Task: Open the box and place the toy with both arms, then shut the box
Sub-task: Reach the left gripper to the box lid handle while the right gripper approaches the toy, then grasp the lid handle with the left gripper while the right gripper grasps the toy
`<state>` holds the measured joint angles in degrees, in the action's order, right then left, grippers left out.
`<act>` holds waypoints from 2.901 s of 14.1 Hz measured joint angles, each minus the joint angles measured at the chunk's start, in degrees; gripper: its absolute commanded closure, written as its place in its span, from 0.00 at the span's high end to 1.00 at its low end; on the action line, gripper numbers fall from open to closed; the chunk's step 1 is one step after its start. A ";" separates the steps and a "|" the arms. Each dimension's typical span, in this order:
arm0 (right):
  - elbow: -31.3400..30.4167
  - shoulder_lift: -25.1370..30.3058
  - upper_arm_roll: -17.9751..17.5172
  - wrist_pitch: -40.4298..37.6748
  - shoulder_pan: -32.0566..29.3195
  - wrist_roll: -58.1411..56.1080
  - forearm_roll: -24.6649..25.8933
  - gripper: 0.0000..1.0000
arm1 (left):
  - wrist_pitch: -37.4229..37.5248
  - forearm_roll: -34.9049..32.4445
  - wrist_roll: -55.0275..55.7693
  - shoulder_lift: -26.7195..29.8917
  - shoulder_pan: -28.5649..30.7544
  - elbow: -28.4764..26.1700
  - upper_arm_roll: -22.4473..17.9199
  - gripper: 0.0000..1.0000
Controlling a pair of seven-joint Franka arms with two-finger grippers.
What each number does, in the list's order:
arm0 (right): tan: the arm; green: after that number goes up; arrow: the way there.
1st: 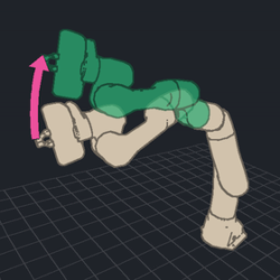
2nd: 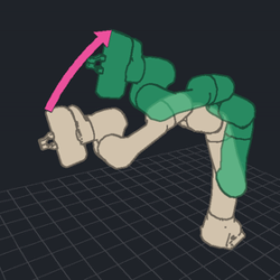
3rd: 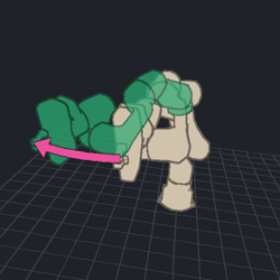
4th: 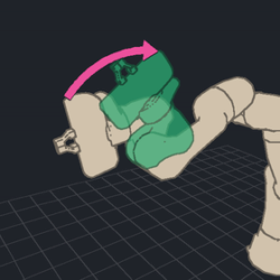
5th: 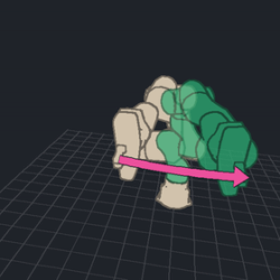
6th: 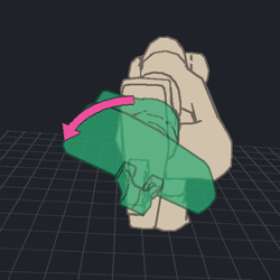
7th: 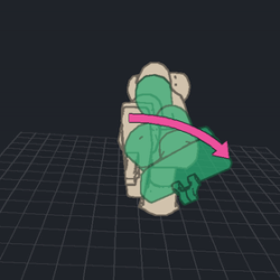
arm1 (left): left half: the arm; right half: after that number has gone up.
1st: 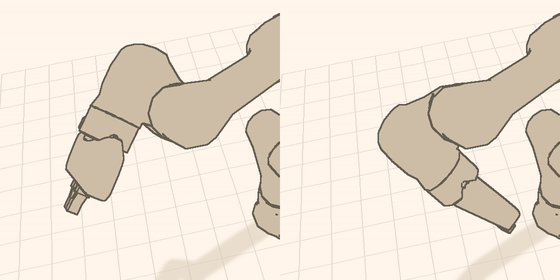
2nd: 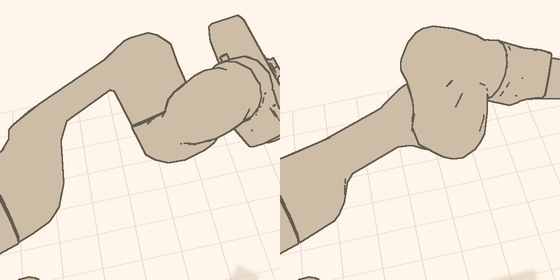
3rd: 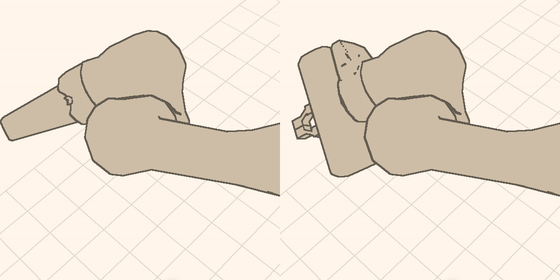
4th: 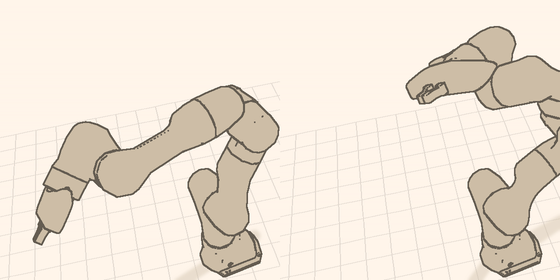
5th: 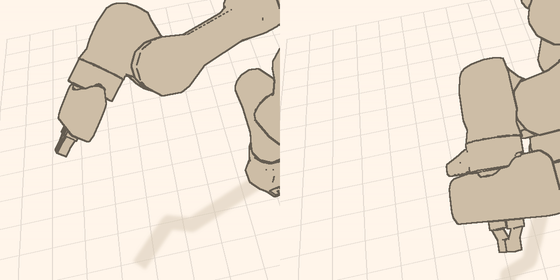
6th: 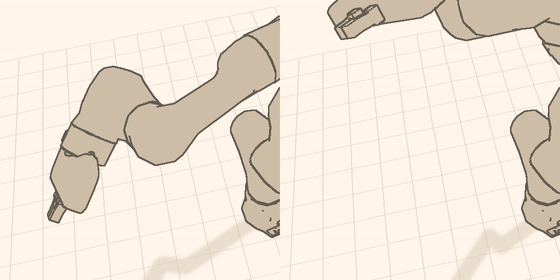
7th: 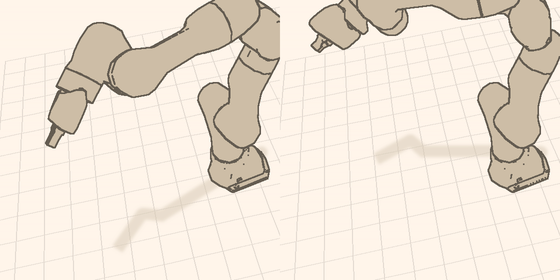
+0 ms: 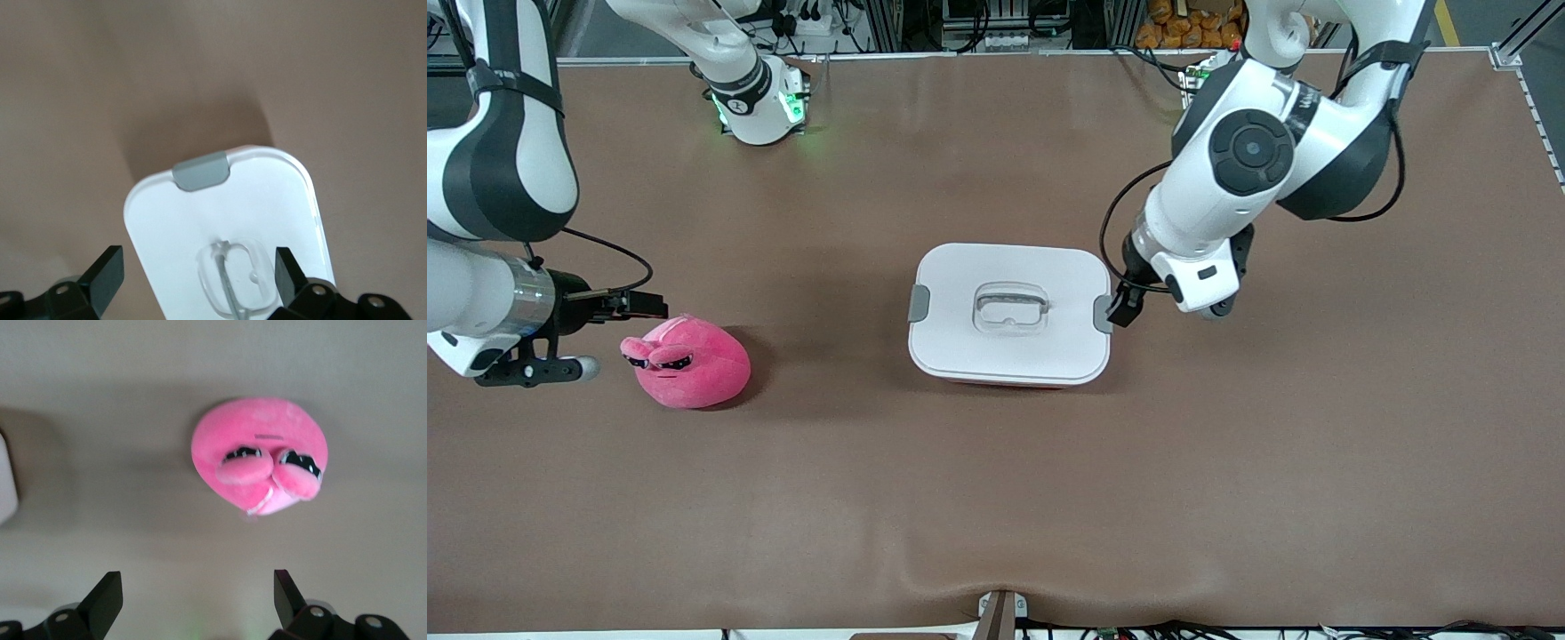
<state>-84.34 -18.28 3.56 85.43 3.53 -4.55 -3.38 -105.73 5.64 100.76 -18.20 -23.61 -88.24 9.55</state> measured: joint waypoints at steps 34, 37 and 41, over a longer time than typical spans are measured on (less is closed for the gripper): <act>-10.82 -3.32 0.78 23.23 2.01 -76.71 7.33 1.00 | -14.67 -9.58 38.05 -15.75 -14.76 4.75 -0.50 0.48; -10.90 -5.05 0.77 23.23 0.48 -80.33 6.65 1.00 | -14.68 -9.66 38.09 -15.76 -14.76 4.91 -0.55 0.42; -11.19 -6.06 0.68 23.21 0.39 -83.02 4.36 1.00 | -14.68 -9.68 38.13 -15.76 -14.76 4.99 -0.62 0.35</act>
<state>-95.53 -24.34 4.24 108.64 3.92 -87.57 0.98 -120.40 -4.04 138.88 -33.96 -38.37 -83.25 8.93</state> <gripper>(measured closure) 0.000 0.586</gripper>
